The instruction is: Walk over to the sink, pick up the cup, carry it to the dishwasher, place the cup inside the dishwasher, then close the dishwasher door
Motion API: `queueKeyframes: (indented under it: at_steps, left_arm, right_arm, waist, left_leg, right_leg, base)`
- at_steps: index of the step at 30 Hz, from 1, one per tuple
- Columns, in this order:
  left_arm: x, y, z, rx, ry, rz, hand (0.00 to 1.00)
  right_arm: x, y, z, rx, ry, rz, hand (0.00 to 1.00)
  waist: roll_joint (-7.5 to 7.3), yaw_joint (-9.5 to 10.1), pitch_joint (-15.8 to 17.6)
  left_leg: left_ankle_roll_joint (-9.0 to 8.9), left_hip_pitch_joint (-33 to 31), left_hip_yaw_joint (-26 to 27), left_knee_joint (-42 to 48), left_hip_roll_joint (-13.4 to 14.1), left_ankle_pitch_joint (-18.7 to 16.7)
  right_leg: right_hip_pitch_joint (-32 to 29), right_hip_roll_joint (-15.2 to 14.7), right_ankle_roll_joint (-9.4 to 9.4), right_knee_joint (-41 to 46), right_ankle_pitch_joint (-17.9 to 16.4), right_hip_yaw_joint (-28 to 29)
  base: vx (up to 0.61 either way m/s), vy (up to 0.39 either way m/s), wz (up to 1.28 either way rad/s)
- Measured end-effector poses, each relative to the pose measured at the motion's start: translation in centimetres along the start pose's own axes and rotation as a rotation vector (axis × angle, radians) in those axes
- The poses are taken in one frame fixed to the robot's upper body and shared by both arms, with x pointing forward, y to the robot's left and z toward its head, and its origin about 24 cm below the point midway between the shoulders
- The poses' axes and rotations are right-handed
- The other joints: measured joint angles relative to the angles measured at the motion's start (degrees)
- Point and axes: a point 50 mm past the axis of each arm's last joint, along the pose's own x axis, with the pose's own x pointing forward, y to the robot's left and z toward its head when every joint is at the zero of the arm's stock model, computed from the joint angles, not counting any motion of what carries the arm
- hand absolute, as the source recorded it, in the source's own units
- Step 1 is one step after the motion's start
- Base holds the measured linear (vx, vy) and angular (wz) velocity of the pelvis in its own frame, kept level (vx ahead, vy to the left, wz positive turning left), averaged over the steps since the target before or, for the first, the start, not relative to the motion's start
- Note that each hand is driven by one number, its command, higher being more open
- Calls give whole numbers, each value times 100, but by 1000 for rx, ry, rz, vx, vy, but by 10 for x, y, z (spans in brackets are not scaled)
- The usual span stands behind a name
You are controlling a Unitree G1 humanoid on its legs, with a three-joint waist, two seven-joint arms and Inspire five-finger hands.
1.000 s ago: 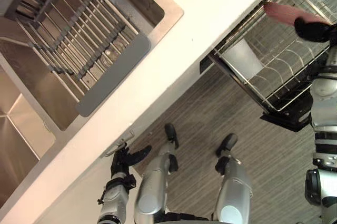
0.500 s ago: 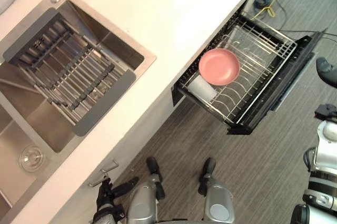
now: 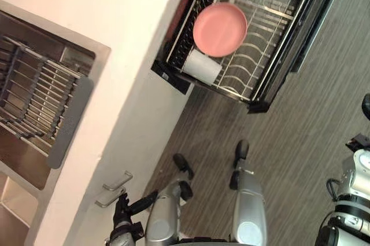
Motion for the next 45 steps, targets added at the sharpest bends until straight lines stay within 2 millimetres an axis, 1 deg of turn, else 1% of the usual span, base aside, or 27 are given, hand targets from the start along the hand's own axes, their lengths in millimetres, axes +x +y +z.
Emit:
queueKeyframes:
  at_steps: [1,2,3,5,6,7,8,10,12,14,15,16,18,19,21,22,25,27,29,33,35,36,37,39,41,44,45]
  left_arm:
    - [1,-2,1,5,-3,-6,100]
    - [1,-7,3,15,-4,-19,100]
    - [1,-8,3,19,-4,-24,100]
    - [3,-19,7,15,-15,-55,100]
    - [3,-22,9,15,-19,-62,100]
    - [3,-27,9,6,-22,-76,100]
    - [2,-30,11,-17,-29,-81,100]
    - [2,-36,13,-42,-36,-92,100]
    - [-3,-54,14,-84,-51,-145,100]
    - [-3,-56,15,-76,-58,-172,100]
    - [-3,-56,14,-76,-54,-181,100]
    - [-4,-57,13,-76,-49,-186,100]
    - [-5,-57,6,-89,-20,-204,100]
    - [-5,-57,6,-93,-15,-205,100]
    - [-7,-58,0,-104,8,-221,100]
    - [-8,-59,-1,-102,10,-230,100]
    - [-10,-60,-4,-110,21,-259,100]
    - [-13,-63,-7,-110,31,-281,100]
    - [-17,-67,-12,-121,50,-304,100]
    - [-18,-68,-13,-122,51,-343,100]
    - [-18,-69,-12,-123,49,-358,100]
    - [-18,-70,-11,-123,47,-364,100]
    - [-17,-70,-11,-123,47,-367,100]
    - [-17,-72,-9,-126,41,-387,100]
    - [-17,-72,-8,-126,41,-390,100]
    - [-17,-72,-8,-127,42,-393,100]
    - [-18,-73,-8,-127,42,-398,100]
  right_arm:
    - [1,4,3,10,-8,20,0]
    - [4,12,10,40,-20,63,0]
    - [4,16,14,53,-26,88,0]
    - [5,26,24,100,-60,165,0]
    - [5,28,26,118,-68,179,0]
    - [2,35,27,145,-73,217,0]
    - [-1,43,27,178,-70,266,0]
    - [-5,49,28,200,-79,311,0]
    - [-6,60,35,270,-92,367,0]
    - [-4,64,34,322,-72,365,0]
    - [-2,62,31,337,-58,349,0]
    - [-1,62,30,339,-52,342,0]
    - [5,61,28,363,-30,319,0]
    - [6,62,28,363,-28,318,0]
    - [11,62,27,352,-15,305,0]
    - [13,62,27,349,-10,301,0]
    - [20,73,29,330,19,312,0]
    - [26,79,36,306,24,327,0]
    - [33,92,45,290,44,344,0]
    - [40,110,58,233,69,397,0]
    - [44,122,68,207,100,425,0]
    - [46,128,75,189,108,438,0]
    - [47,130,78,176,113,443,0]
    - [50,135,88,134,128,451,0]
    - [51,139,93,117,135,457,0]
    - [55,136,94,81,146,463,0]
    - [55,136,95,77,146,464,100]
  waist:
    - [50,6,17]
    - [153,17,63]
    - [191,35,65]
    - [383,155,87]
    - [438,176,102]
    - [490,221,69]
    - [502,261,61]
    - [539,298,34]
    - [599,317,-9]
    - [627,312,-29]
    - [642,313,-40]
    - [661,308,-54]
    - [724,284,-100]
    - [730,285,-105]
    - [810,281,-165]
    - [824,279,-175]
    - [868,284,-208]
    - [952,294,-272]
    - [1062,320,-357]
    - [1091,409,-380]
    - [1094,462,-382]
    - [1094,508,-382]
    - [1094,527,-383]
    - [1094,639,-382]
    - [1092,671,-381]
    - [1084,663,-374]
    - [1075,664,-368]
  left_leg:
    - [10,-35,-1,1,-6,8]
    - [34,-94,-6,-4,-19,27]
    - [43,-131,-22,-9,-31,36]
    - [65,-215,-155,-35,-100,63]
    - [74,-226,-185,-40,-119,70]
    - [80,-271,-351,-57,-170,81]
    - [82,-272,-454,-102,-195,102]
    - [103,-272,-592,-167,-284,147]
    - [152,-254,-819,-284,-498,225]
    - [206,-205,-981,-343,-636,271]
    - [214,-164,-1045,-408,-709,283]
    - [215,-143,-1093,-451,-757,289]
    - [199,-55,-1288,-636,-953,389]
    - [200,-46,-1305,-652,-969,399]
    - [213,10,-1535,-691,-1075,454]
    - [208,36,-1595,-707,-1105,470]
    - [223,187,-1856,-815,-1254,569]
    - [231,206,-2022,-842,-1338,615]
    - [279,228,-2225,-845,-1410,675]
    - [302,309,-2479,-846,-1486,720]
    - [302,330,-2596,-854,-1500,758]
    - [344,336,-2641,-854,-1501,803]
    - [342,339,-2662,-854,-1501,807]
    - [343,353,-2748,-853,-1504,817]
    - [342,354,-2804,-853,-1504,817]
    - [337,422,-2842,-854,-1498,813]
    - [331,433,-2841,-853,-1496,809]
  right_leg:
    - [-38,0,-5,-12,21,10]
    - [-80,-2,-10,-56,62,13]
    - [-116,-5,-11,-73,84,24]
    - [-206,-46,2,-78,135,39]
    - [-207,-66,4,-68,136,24]
    - [-248,-112,13,-48,142,1]
    - [-271,-176,18,-4,143,-5]
    - [-275,-269,35,61,129,-100]
    - [-263,-520,116,233,63,-225]
    - [-191,-703,170,357,1,-343]
    - [-147,-787,197,396,-21,-393]
    - [-121,-846,214,424,-37,-430]
    - [-34,-1069,262,518,-85,-572]
    - [-20,-1087,266,526,-88,-584]
    - [132,-1266,314,658,-177,-793]
    - [172,-1321,334,723,-213,-846]
    - [291,-1560,391,1092,-434,-1014]
    - [344,-1719,427,1292,-561,-1148]
    - [434,-1879,470,1508,-694,-1321]
    - [572,-2084,495,1829,-943,-1528]
    - [632,-2160,489,1969,-1054,-1645]
    - [653,-2184,488,2030,-1108,-1689]
    - [666,-2198,482,2060,-1133,-1717]
    - [711,-2241,477,2170,-1230,-1798]
    - [750,-2263,476,2229,-1290,-1868]
    - [874,-2263,470,2226,-1303,-1943]
    - [883,-2261,469,2222,-1304,-1943]
  base:
    - [-37,5,-8]
    - [0,0,0]
    - [0,0,0]
    - [4,8,4]
    - [22,16,16]
    - [29,15,15]
    - [33,21,16]
    - [33,37,29]
    - [31,59,51]
    - [12,52,47]
    - [10,58,45]
    - [10,54,41]
    - [18,51,44]
    - [33,36,38]
    - [42,21,47]
    - [39,7,56]
    - [20,-1,46]
    - [7,-5,52]
    - [5,-8,49]
    - [-14,-23,39]
    - [-25,-31,30]
    - [-21,-27,21]
    - [-26,-45,20]
    - [-14,-48,19]
    - [6,-36,17]
    - [8,-18,5]
    - [-9,-9,-3]
